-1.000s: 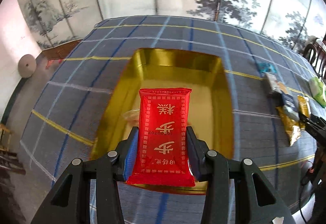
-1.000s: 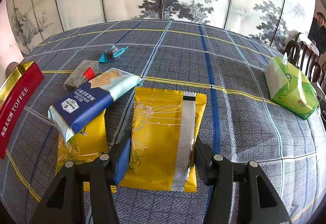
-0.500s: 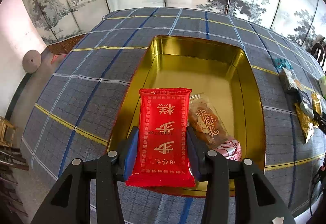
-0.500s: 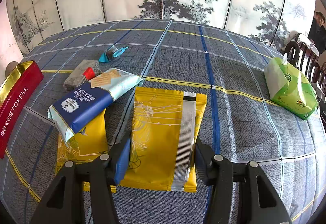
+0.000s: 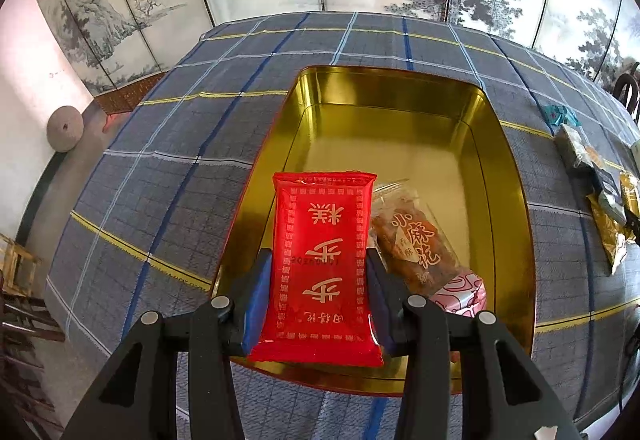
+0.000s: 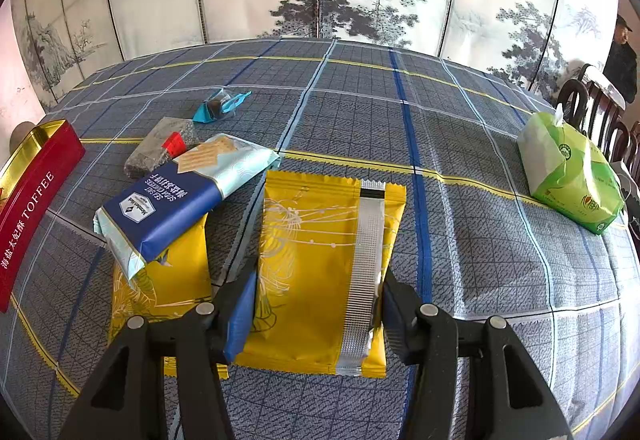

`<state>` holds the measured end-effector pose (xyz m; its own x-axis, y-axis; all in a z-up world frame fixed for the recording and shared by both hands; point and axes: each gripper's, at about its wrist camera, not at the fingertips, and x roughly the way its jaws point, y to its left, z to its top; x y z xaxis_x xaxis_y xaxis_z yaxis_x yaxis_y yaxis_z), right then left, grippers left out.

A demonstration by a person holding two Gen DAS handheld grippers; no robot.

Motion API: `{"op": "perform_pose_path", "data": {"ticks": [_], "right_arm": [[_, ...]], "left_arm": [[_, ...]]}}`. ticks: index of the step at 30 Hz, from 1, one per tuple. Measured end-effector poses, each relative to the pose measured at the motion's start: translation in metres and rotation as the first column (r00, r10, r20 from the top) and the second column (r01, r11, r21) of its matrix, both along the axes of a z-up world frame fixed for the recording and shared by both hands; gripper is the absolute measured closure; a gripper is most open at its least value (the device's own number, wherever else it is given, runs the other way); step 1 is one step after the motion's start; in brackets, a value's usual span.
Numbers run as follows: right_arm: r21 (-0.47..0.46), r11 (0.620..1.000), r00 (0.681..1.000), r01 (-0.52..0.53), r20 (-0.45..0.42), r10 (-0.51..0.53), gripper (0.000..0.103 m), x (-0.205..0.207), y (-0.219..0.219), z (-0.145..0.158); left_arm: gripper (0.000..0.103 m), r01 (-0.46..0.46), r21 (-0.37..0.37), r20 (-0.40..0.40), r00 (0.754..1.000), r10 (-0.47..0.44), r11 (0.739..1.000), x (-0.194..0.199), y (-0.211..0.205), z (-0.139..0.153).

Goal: Organize snacks
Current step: 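Lower the red packet into the gold tin and open the left tool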

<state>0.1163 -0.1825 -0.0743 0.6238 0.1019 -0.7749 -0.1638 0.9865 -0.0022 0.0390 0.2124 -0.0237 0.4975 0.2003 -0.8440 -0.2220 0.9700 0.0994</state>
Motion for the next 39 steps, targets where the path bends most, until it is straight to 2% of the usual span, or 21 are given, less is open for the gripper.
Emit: {"op": "perform_pose_path", "data": {"ticks": [18, 20, 29, 39], "right_arm": [[0.002, 1.0, 1.0, 0.012, 0.0, -0.012, 0.048, 0.001, -0.005, 0.0], [0.002, 1.0, 1.0, 0.02, 0.0, -0.02, 0.048, 0.001, -0.005, 0.001], [-0.028, 0.998, 0.999, 0.05, -0.011, -0.05, 0.049, 0.001, -0.003, 0.004], [-0.001, 0.998, 0.998, 0.062, 0.027, -0.062, 0.049, -0.01, 0.005, 0.033]], "left_arm": [[0.056, 0.013, -0.003, -0.01, 1.0, -0.013, 1.0, -0.002, 0.0, 0.0], [0.05, 0.016, -0.006, -0.008, 1.0, -0.016, 1.0, -0.003, 0.0, 0.001], [0.044, 0.028, -0.013, 0.01, 1.0, -0.028, 1.0, -0.007, 0.0, 0.007], [0.037, 0.039, -0.034, 0.036, 0.999, -0.037, 0.999, -0.013, 0.001, 0.016]]}}
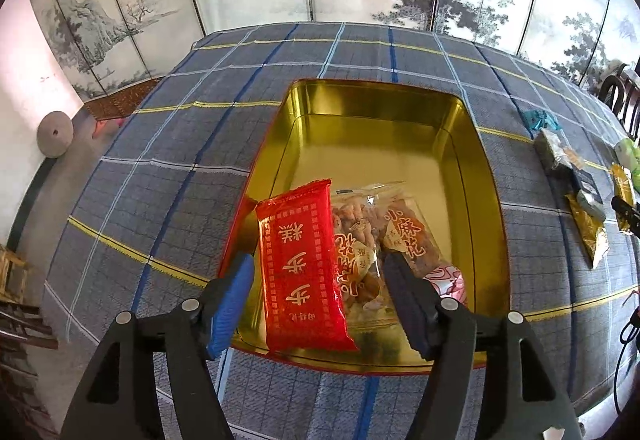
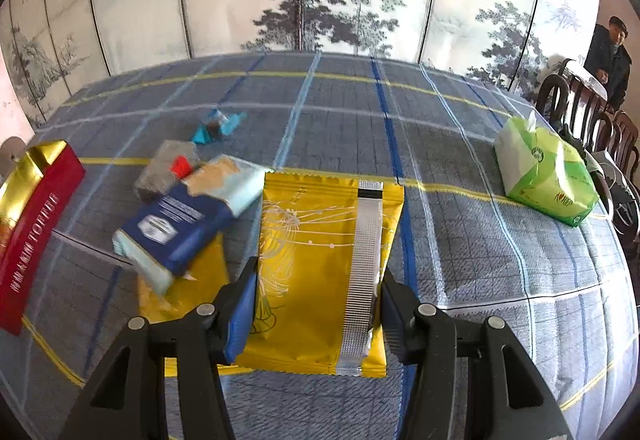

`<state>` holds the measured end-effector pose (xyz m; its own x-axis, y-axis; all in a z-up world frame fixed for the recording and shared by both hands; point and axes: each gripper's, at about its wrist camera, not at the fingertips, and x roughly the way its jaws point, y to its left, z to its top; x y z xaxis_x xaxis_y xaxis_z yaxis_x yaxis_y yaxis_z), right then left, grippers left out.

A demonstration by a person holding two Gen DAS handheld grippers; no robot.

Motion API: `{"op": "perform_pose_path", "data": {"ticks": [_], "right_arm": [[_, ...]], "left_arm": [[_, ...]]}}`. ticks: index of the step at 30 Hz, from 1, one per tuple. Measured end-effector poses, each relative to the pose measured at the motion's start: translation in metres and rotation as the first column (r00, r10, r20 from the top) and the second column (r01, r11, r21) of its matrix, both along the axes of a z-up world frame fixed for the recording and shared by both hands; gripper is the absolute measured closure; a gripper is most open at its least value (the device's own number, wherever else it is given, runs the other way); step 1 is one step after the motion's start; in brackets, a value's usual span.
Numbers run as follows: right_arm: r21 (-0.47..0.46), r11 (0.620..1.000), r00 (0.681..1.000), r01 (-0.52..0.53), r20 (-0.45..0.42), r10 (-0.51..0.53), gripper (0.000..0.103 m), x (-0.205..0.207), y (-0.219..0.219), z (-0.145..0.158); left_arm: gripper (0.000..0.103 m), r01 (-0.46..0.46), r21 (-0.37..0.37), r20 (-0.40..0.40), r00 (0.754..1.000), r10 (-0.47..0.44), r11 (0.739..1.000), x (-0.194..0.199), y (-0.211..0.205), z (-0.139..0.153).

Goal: Organize snacks
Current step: 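Lower the red packet into the gold tin and open the left tool, then carry the yellow packet into the gold tin and open the right tool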

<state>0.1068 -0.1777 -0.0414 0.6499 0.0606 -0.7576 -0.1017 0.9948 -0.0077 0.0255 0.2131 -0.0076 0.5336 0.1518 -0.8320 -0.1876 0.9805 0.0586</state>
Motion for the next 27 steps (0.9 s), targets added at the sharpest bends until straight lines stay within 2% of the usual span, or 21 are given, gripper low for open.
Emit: {"op": "perform_pose_path", "data": {"ticks": [5, 11, 19, 27], "right_arm": [[0.033, 0.998, 0.998, -0.056, 0.028, 0.055, 0.049, -0.005, 0.023, 0.025], [0.073, 0.986, 0.989, -0.147, 0.038, 0.145, 0.049, -0.014, 0.071, 0.041], [0.109, 0.955, 0.961, -0.276, 0.03, 0.275, 0.049, -0.031, 0.143, 0.05], [0.138, 0.916, 0.925, -0.377, 0.01, 0.379, 0.049, -0.043, 0.205, 0.05]], "left_arm": [[0.028, -0.006, -0.009, 0.024, 1.0, 0.007, 1.0, -0.005, 0.004, 0.008], [0.024, -0.029, -0.013, 0.04, 0.999, 0.03, 0.999, -0.011, 0.013, 0.015], [0.021, -0.079, -0.032, 0.061, 0.995, 0.081, 0.996, -0.027, 0.034, 0.02], [0.021, -0.132, -0.041, 0.047, 0.99, 0.134, 0.99, -0.044, 0.058, 0.016]]}}
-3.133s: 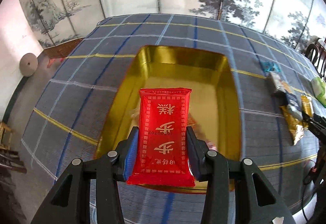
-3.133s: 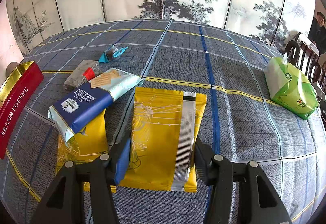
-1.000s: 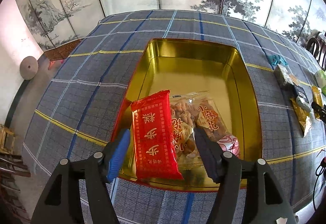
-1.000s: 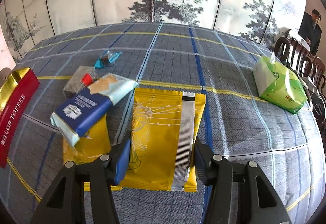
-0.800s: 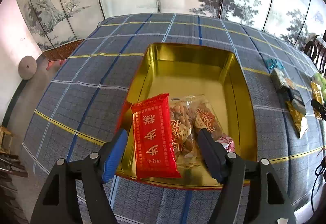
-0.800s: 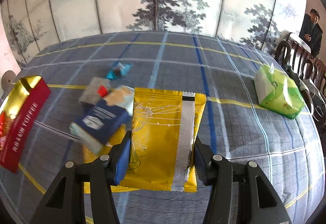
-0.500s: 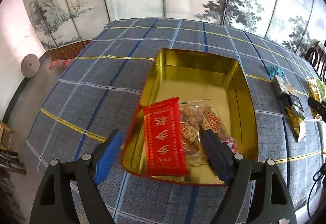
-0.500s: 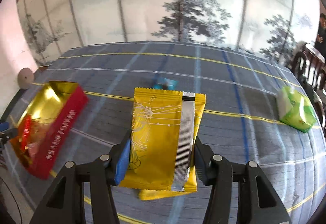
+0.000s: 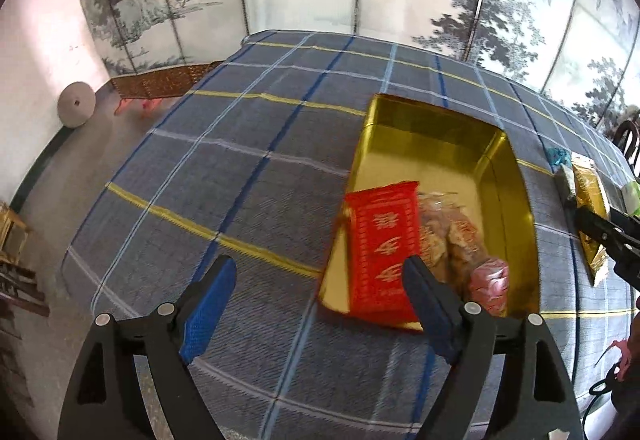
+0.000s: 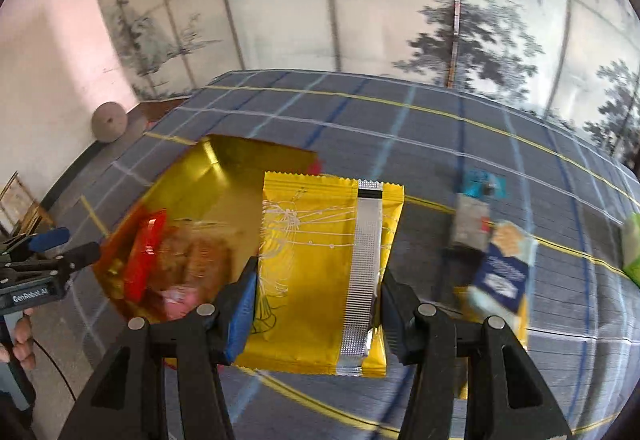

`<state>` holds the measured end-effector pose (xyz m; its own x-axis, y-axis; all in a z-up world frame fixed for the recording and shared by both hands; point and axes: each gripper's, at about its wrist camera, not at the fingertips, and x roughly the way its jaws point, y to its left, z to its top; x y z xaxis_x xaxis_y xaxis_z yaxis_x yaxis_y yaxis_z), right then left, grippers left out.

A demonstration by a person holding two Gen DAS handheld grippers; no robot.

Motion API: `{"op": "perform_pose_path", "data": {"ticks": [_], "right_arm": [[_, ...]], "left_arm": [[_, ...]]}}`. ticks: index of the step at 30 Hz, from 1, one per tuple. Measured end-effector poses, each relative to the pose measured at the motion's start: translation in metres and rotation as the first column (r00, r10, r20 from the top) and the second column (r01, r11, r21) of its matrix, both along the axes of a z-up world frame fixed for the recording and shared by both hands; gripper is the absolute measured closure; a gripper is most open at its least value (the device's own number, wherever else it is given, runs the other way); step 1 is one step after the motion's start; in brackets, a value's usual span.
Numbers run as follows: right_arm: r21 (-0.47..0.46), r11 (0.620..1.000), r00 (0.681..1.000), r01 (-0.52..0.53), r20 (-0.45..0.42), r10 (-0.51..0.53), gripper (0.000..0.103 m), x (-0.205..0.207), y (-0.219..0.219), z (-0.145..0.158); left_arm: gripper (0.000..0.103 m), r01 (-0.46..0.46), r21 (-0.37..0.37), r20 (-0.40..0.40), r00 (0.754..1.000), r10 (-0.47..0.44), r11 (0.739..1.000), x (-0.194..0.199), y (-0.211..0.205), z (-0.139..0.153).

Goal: Organize snacks
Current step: 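Carry the yellow packet into the gold tin and open the right tool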

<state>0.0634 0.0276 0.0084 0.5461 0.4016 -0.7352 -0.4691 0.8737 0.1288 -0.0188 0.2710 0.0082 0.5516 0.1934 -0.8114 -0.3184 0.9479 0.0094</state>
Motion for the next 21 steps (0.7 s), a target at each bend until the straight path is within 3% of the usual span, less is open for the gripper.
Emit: {"op": "perform_pose_path", "data": {"ticks": [21], "right_arm": [[-0.05, 0.992, 0.993, -0.114, -0.031, 0.113, 0.049, -0.014, 0.071, -0.013]], "left_arm": [[0.021, -0.083, -0.008, -0.016, 0.996, 0.083, 0.996, -0.029, 0.036, -0.009]]}}
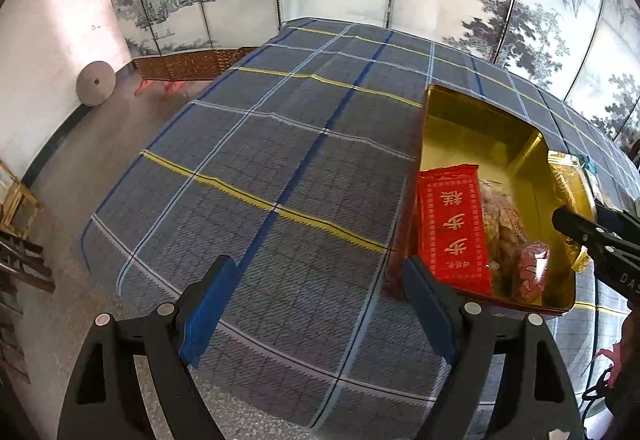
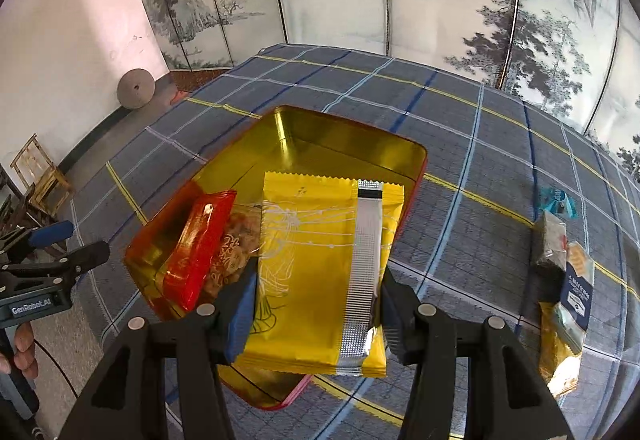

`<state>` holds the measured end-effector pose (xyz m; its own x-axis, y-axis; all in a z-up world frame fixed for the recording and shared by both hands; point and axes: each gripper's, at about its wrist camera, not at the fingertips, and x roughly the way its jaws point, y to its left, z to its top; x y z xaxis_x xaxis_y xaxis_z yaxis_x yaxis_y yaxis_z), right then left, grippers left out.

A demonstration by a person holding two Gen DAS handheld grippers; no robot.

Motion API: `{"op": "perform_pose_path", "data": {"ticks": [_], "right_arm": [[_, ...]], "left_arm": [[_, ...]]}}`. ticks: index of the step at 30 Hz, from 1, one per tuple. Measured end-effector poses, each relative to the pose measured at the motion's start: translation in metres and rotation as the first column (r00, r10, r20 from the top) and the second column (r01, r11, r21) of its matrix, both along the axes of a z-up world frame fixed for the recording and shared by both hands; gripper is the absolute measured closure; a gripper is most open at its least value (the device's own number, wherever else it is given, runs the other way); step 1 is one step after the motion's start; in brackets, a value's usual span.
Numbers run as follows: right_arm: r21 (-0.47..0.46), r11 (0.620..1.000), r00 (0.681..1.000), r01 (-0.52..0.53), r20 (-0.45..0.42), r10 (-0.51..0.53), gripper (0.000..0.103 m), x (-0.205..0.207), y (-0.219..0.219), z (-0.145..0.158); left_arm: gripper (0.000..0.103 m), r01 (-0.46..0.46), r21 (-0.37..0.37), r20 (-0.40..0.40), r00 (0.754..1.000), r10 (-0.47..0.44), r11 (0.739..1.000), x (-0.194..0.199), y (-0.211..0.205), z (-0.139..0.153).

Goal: Organize snacks
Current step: 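Carry the yellow packet into the gold tin and open the right tool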

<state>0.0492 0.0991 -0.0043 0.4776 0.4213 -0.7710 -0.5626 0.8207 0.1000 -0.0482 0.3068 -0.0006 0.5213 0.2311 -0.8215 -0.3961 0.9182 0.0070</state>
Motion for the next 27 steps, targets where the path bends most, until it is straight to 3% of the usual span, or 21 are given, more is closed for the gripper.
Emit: {"op": "perform_pose_path", "data": {"ticks": [27], "right_arm": [[-0.047, 0.997, 0.998, -0.064, -0.003, 0.064, 0.049, 0.0, 0.044, -0.012]], "left_arm": [[0.021, -0.073, -0.035, -0.003, 0.997, 0.073, 0.997, -0.023, 0.018, -0.001]]}}
